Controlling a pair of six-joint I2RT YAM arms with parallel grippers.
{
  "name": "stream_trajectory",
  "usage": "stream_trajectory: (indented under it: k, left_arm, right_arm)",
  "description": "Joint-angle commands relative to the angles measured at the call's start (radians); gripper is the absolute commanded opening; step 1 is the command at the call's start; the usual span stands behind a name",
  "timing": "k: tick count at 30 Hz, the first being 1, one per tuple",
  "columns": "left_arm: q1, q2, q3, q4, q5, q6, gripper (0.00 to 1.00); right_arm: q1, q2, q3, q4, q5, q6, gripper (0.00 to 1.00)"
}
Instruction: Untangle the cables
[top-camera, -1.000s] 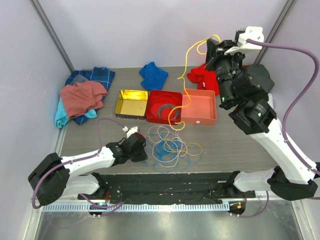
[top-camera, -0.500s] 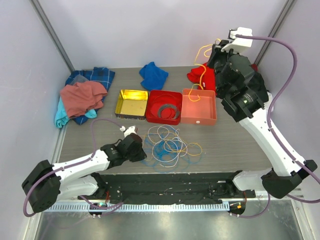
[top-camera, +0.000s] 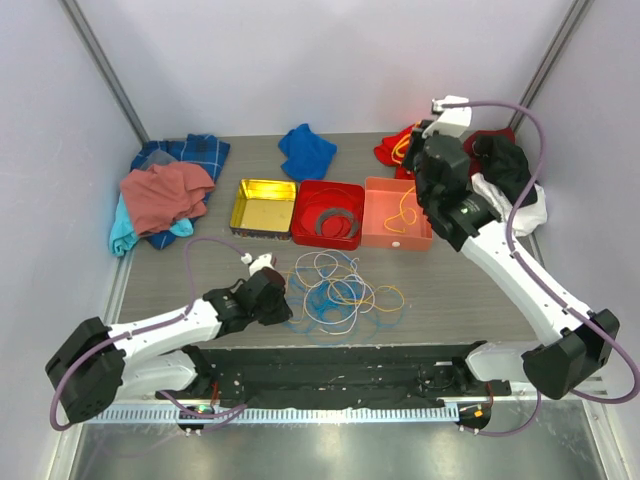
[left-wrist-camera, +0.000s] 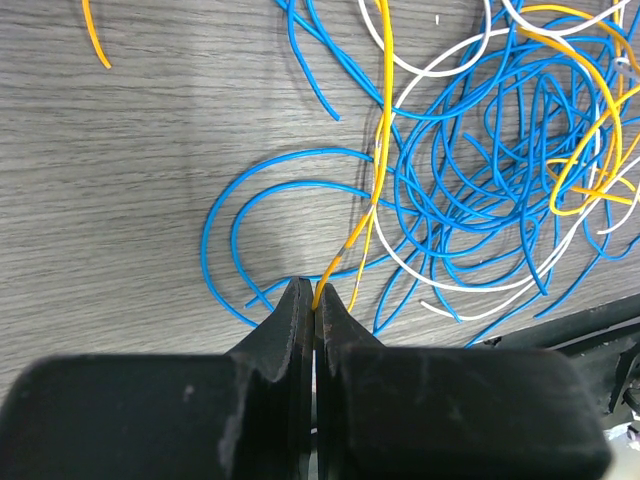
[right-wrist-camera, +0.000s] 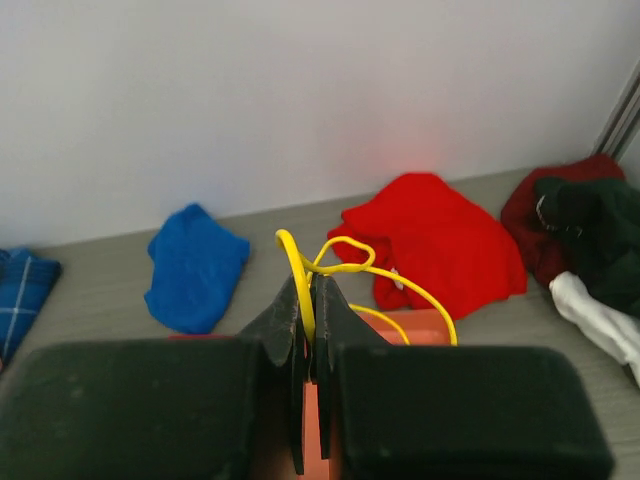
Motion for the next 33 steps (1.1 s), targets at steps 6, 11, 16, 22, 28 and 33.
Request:
stream_trajectory:
  k: [6, 11, 16, 22, 28, 33]
  left_arm:
    - [-0.001, 0.019, -0.003, 0.04, 0.013, 0.018, 0.0]
    - [-0.001, 0.019, -0.003, 0.043, 0.025, 0.016, 0.0]
    - [-0.002, -0.013, -0.001, 0.03, 0.022, 0.018, 0.0]
    - [-0.002, -0.051, 0.006, 0.007, -0.004, 0.032, 0.0]
    - [-0.002, -0.087, 0.019, -0.044, -0.028, 0.049, 0.0]
    - [-0.002, -0.144, 0.01, -0.056, -0.059, 0.055, 0.0]
  right_arm:
    - [-0.009, -0.048, -0.26, 0.076, -0.032, 0.133, 0.01]
    - [-0.033, -0.001, -0.335, 0.114, -0.067, 0.169, 0.01]
    - [-0.073, 0.131, -0.351, 0.124, -0.139, 0.191, 0.01]
    - [-0.096, 0.303, -0.256, 0.061, -0.209, 0.241, 0.01]
    - [-0.093, 0.303, -0.234, 0.036, -0.229, 0.272, 0.53]
    - [-0.071, 0.194, -0.225, -0.036, -0.145, 0.318, 0.7]
